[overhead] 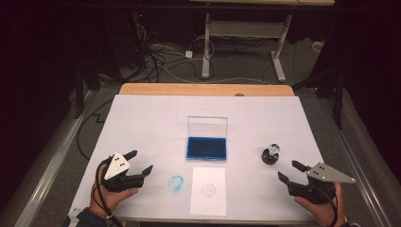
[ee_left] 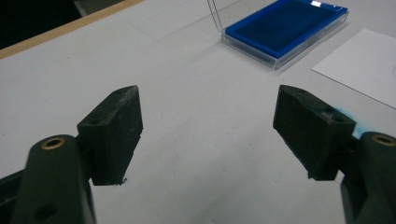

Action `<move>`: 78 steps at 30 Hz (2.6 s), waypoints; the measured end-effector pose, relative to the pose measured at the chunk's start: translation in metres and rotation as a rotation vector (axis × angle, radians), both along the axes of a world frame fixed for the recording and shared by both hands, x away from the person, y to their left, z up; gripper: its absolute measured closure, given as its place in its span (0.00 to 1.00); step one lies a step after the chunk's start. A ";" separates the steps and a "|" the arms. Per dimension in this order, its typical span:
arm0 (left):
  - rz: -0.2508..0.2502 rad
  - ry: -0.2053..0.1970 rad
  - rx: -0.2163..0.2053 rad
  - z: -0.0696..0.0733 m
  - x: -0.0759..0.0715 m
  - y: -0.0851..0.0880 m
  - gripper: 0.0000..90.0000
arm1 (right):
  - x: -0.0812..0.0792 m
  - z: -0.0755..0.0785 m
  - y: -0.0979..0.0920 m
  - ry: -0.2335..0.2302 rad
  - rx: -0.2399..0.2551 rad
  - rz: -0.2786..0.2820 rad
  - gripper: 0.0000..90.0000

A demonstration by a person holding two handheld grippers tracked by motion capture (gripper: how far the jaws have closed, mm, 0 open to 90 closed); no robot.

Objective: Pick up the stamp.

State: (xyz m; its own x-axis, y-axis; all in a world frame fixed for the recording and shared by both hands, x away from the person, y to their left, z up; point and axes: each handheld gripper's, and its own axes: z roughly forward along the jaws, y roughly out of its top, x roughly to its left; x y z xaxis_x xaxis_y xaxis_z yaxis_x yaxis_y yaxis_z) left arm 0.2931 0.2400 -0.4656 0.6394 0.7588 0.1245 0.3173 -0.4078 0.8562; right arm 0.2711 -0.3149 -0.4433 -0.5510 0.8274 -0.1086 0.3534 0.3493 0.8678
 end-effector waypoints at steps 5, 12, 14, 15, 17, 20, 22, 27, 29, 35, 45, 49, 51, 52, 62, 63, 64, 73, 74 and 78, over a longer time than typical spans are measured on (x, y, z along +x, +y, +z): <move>-0.009 0.006 0.005 -0.001 0.000 -0.001 0.25 | 0.002 0.001 0.000 0.026 -0.007 -0.010 0.39; -0.037 0.032 0.021 -0.003 0.000 -0.002 0.25 | 0.010 0.004 -0.002 0.087 0.001 -0.004 0.39; -0.038 0.031 0.021 -0.002 -0.002 -0.002 0.25 | 0.015 0.008 -0.003 0.116 0.001 -0.019 0.38; -0.038 0.031 0.021 -0.002 -0.002 -0.002 0.25 | 0.018 0.011 -0.003 0.129 -0.005 -0.026 0.38; -0.035 0.039 0.027 -0.003 -0.001 -0.002 0.25 | 0.025 0.017 -0.004 0.163 -0.027 -0.021 0.39; -0.034 0.044 0.025 -0.003 0.000 -0.002 0.23 | 0.037 0.025 -0.003 0.203 -0.057 -0.024 0.39; -0.038 0.047 0.027 -0.003 0.000 -0.003 0.22 | 0.047 0.031 -0.001 0.229 -0.082 -0.020 0.36; -0.033 0.049 0.026 -0.003 0.001 -0.003 0.22 | 0.070 0.046 0.010 0.279 -0.156 0.021 0.35; -0.035 0.048 0.016 -0.003 0.000 -0.003 0.22 | 0.079 0.048 0.015 0.296 -0.190 0.032 0.36; -0.037 0.052 0.027 -0.004 0.000 -0.004 0.22 | 0.103 0.044 0.029 0.386 -0.265 0.054 0.38; -0.038 0.053 0.027 -0.005 0.000 -0.004 0.22 | 0.124 0.029 0.033 0.450 -0.219 0.051 0.46; -0.039 0.057 0.032 -0.005 0.001 -0.005 0.22 | 0.125 0.025 0.032 0.442 -0.209 0.058 0.53; -0.040 0.056 0.032 -0.005 0.001 -0.005 0.22 | 0.124 0.024 0.031 0.436 -0.192 0.059 0.58; -0.040 0.057 0.031 -0.005 0.001 -0.005 0.22 | 0.124 0.024 0.031 0.436 -0.192 0.059 0.58; -0.047 0.063 0.040 -0.006 0.001 -0.006 0.22 | 0.121 0.026 0.032 0.417 -0.205 0.080 0.63; -0.047 0.064 0.040 -0.006 0.001 -0.006 0.22 | 0.120 0.026 0.033 0.418 -0.207 0.080 0.63; -0.049 0.066 0.042 -0.006 0.001 -0.006 0.22 | 0.120 0.026 0.033 0.417 -0.210 0.080 0.63; -0.052 0.071 0.049 -0.007 0.001 -0.007 0.23 | 0.120 0.027 0.034 0.409 -0.229 0.085 0.64; -0.052 0.071 0.049 -0.007 0.001 -0.007 0.23 | 0.120 0.027 0.034 0.412 -0.229 0.084 0.64; -0.054 0.071 0.051 -0.007 0.001 -0.007 0.23 | 0.120 0.026 0.034 0.406 -0.222 0.078 0.64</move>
State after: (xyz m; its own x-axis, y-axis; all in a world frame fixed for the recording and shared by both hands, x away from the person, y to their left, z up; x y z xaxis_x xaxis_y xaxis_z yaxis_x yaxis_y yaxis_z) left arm 0.2944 0.2327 -0.4728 0.6878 0.7167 0.1152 0.3528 -0.4689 0.8097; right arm 0.3907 -0.2809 -0.4172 -0.6452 0.7629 -0.0410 0.6142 0.5499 0.5660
